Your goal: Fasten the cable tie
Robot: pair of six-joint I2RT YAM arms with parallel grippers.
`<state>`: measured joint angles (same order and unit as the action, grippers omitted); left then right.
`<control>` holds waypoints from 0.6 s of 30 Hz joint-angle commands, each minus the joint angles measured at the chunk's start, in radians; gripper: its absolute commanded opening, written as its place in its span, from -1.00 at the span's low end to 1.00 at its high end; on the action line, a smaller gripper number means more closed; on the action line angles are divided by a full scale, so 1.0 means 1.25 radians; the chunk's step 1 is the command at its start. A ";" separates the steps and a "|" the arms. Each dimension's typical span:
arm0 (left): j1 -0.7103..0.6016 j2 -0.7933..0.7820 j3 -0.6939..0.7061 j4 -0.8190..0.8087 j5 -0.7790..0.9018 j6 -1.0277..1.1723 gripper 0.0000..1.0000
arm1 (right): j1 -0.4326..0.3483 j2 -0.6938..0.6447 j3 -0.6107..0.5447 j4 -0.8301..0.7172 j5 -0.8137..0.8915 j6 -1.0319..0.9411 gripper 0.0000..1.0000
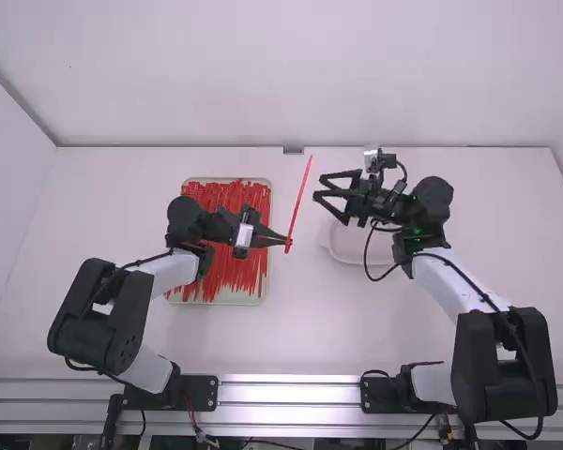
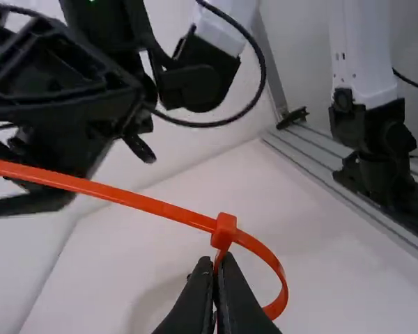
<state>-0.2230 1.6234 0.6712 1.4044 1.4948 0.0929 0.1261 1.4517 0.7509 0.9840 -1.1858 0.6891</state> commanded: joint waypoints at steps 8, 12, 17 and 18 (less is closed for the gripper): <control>-0.001 0.004 -0.008 0.063 -0.081 -0.119 -0.95 | 0.063 -0.012 0.022 -0.011 -0.090 -0.056 0.97; 0.022 0.004 -0.002 0.097 -0.074 -0.147 -0.95 | 0.094 -0.012 0.022 0.030 -0.089 -0.053 0.97; 0.025 0.004 0.018 0.118 -0.042 -0.168 -0.95 | 0.122 -0.012 0.022 0.024 -0.045 -0.034 0.97; 0.020 0.004 0.023 0.116 -0.037 -0.167 -0.95 | 0.136 -0.012 0.022 0.027 -0.032 -0.035 0.97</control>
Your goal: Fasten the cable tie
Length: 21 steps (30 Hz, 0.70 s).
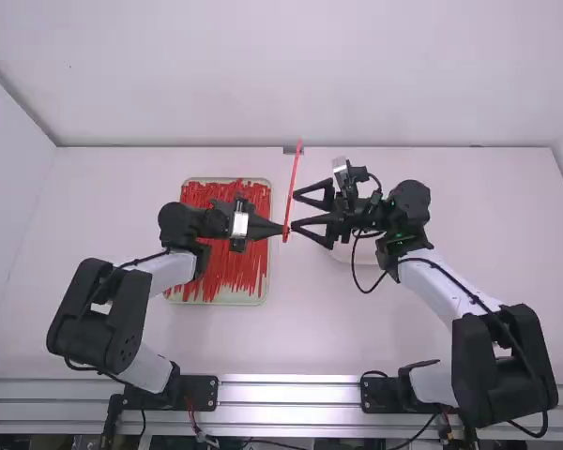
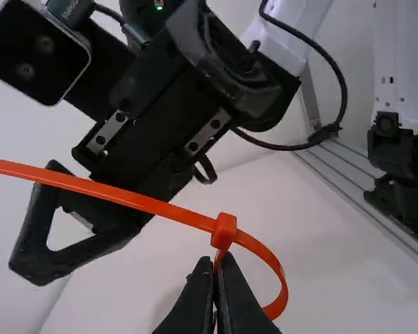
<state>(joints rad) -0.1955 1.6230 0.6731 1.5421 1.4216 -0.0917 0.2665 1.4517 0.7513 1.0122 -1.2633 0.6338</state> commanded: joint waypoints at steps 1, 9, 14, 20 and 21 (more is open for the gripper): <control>-0.002 0.005 0.023 0.004 0.022 -0.019 -0.95 | 0.027 -0.012 0.022 0.007 0.033 0.009 0.96; -0.004 0.005 0.029 -0.016 -0.009 -0.004 -0.95 | 0.081 -0.012 0.022 0.046 0.090 0.010 0.81; 0.005 0.005 0.028 -0.009 -0.016 -0.005 -0.95 | 0.081 -0.012 0.023 0.046 0.093 0.010 0.01; -0.001 0.005 0.028 0.004 -0.016 -0.006 -0.95 | 0.064 -0.012 0.023 0.028 0.089 0.013 -0.72; -0.001 0.005 0.028 0.009 -0.019 -0.007 -0.95 | 0.063 -0.012 0.023 0.021 0.089 0.013 -0.91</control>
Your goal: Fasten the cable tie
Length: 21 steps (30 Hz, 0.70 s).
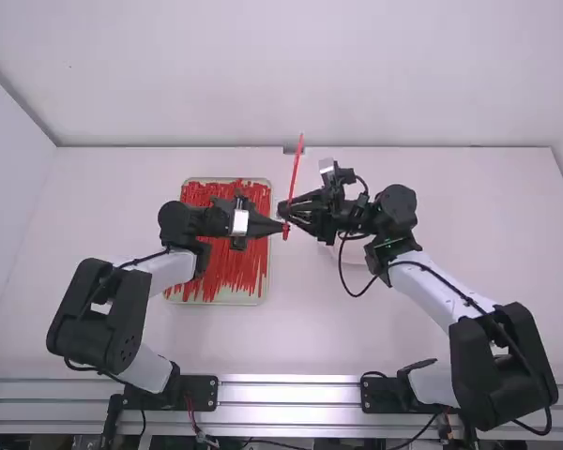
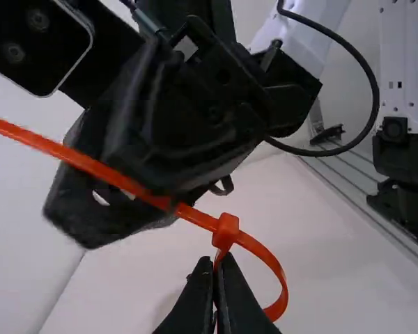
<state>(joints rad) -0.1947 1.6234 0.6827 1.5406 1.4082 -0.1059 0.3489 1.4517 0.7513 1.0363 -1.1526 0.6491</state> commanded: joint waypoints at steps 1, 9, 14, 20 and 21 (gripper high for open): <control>-0.001 0.004 0.021 0.011 -0.010 0.006 -0.95 | -0.003 -0.012 0.023 -0.003 -0.001 0.000 -1.00; -0.001 0.004 0.021 0.016 -0.011 0.004 -0.95 | -0.003 -0.012 0.023 -0.006 -0.002 -0.002 -1.00; -0.001 0.004 0.021 0.016 -0.039 -0.039 0.98 | -0.034 -0.012 0.023 -0.006 -0.004 -0.002 -1.00; -0.001 0.004 0.021 0.014 -0.081 -0.092 0.98 | -0.090 -0.012 0.023 -0.006 -0.010 0.004 -1.00; -0.001 0.004 0.021 0.007 -0.087 -0.092 0.98 | -0.105 -0.012 0.023 -0.006 -0.010 0.003 -1.00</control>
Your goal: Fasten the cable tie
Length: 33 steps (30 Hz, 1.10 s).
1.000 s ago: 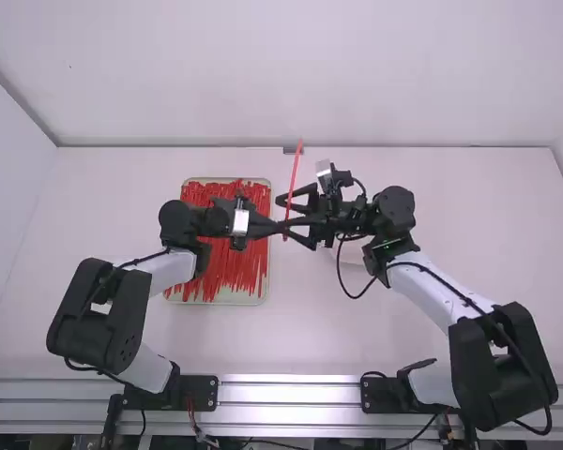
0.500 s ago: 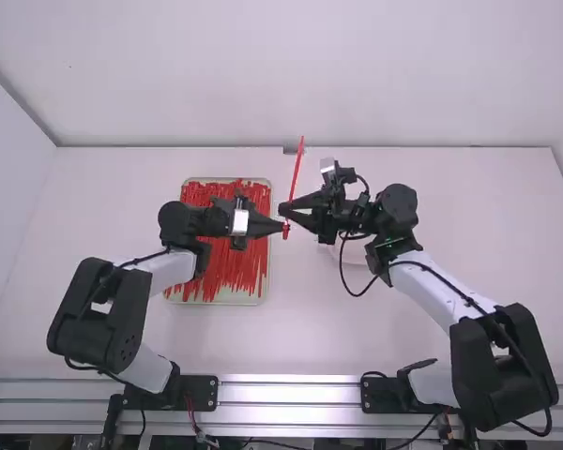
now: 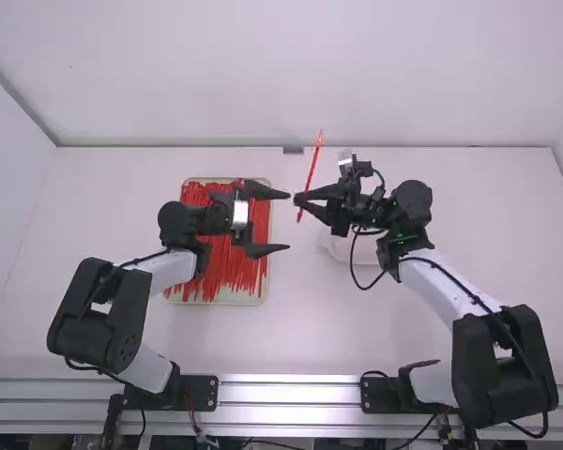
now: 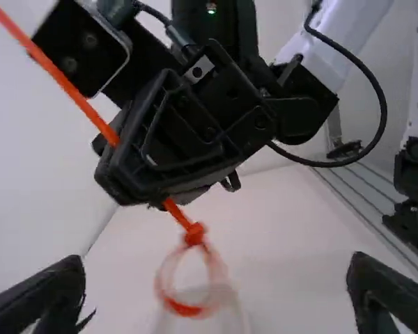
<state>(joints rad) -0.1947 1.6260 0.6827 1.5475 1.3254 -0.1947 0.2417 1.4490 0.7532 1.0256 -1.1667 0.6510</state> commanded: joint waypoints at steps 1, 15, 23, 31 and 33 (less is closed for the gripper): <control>-0.001 0.002 0.021 -0.009 -0.034 -0.025 0.98 | -0.031 -0.010 0.021 0.002 0.004 0.002 -1.00; -0.001 0.002 0.228 -0.610 -0.096 0.109 0.98 | -0.184 -0.010 0.021 -0.174 0.042 -0.091 -1.00; -0.001 0.002 0.335 -1.029 -0.215 0.333 0.98 | -0.219 -0.010 0.021 -0.400 0.142 -0.250 -1.00; 0.017 0.002 0.336 -1.124 -0.278 0.363 0.98 | -0.221 -0.010 0.020 -0.591 0.314 -0.356 -1.00; 0.025 0.002 0.335 -1.140 -0.279 0.363 0.98 | -0.206 -0.010 0.020 -0.645 0.382 -0.371 -1.00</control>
<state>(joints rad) -0.1825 1.6260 1.0817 0.1276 0.9886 0.2333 -0.0296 1.4490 0.7532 0.2359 -0.7948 0.2420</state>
